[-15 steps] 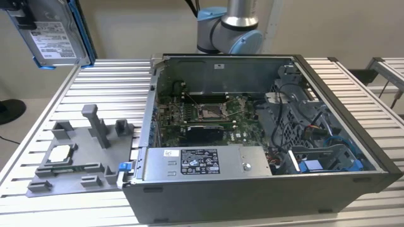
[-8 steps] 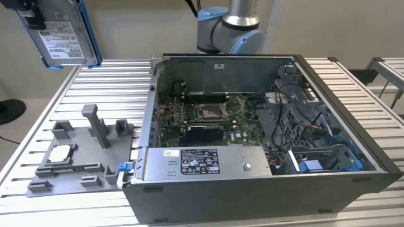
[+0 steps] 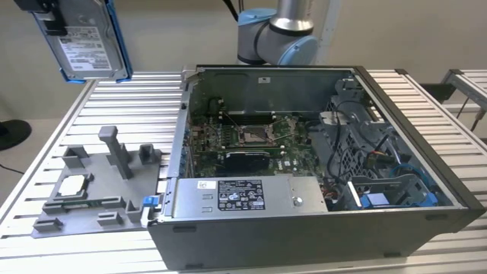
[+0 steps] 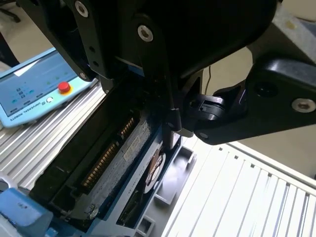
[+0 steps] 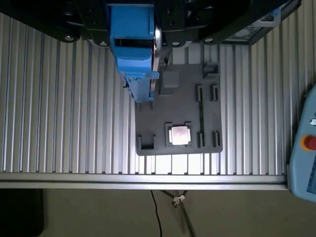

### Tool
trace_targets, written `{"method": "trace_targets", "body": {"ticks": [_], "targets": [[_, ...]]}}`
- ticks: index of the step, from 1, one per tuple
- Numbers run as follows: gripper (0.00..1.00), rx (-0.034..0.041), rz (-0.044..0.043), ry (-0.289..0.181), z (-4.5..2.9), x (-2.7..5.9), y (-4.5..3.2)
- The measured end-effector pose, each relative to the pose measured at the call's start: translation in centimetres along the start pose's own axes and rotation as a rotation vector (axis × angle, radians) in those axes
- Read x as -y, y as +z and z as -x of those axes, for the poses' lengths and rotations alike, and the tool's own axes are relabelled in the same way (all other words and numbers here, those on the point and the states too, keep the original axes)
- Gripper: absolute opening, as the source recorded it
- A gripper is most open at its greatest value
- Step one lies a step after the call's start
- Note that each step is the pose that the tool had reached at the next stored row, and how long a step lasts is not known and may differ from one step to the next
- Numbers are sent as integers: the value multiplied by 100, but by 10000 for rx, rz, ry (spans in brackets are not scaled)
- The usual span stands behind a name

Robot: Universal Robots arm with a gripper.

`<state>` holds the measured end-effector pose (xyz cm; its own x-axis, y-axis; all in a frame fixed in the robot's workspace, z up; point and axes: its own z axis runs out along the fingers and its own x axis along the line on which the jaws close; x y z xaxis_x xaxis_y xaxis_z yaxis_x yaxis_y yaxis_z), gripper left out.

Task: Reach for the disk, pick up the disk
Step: 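Pick up the disk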

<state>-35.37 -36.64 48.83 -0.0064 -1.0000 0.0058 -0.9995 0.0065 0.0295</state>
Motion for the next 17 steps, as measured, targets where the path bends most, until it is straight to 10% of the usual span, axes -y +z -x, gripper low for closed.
{"method": "trace_targets", "body": {"ticks": [17], "targets": [[0,-1,72,0,-5,409,-12]]}}
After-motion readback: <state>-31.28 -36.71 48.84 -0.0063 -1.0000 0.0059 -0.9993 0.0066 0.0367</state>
